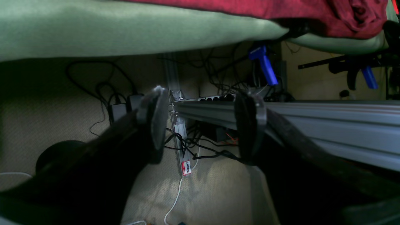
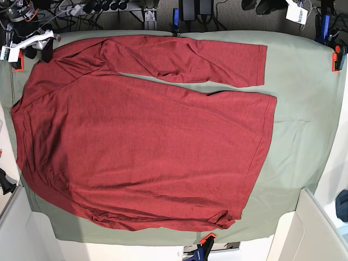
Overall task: Fold the T-shirt properly
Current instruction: 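Move both grippers down to the shirt's shoulder corners and grasp them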
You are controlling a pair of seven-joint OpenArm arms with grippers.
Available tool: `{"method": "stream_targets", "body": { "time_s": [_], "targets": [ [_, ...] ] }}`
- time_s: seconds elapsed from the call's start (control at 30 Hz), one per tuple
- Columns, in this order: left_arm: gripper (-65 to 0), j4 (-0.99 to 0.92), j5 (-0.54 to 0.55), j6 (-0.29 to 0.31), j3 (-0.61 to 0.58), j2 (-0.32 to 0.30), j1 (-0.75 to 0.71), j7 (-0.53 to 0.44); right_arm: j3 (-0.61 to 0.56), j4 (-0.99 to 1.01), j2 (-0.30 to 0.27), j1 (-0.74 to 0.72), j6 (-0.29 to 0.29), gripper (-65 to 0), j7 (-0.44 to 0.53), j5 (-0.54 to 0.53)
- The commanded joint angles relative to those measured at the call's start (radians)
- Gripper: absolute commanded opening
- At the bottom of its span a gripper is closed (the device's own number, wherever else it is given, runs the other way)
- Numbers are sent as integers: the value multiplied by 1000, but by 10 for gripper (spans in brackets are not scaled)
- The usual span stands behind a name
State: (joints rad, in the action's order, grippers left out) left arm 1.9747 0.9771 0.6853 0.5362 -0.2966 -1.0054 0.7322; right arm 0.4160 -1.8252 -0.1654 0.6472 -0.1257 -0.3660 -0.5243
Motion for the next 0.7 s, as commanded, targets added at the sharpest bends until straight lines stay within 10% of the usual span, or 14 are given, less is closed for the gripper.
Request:
{"method": "stream_targets", "body": {
  "time_s": [0.0,0.67],
  "targets": [
    [-282,14,14,13,7,-6,-17,-18,7,-10,0,-5,0,-329,17,-6],
    [-190,12,-93,-29,34,-74,146,-71,7,91,52,-84,-2,-329,12,32]
  ]
}}
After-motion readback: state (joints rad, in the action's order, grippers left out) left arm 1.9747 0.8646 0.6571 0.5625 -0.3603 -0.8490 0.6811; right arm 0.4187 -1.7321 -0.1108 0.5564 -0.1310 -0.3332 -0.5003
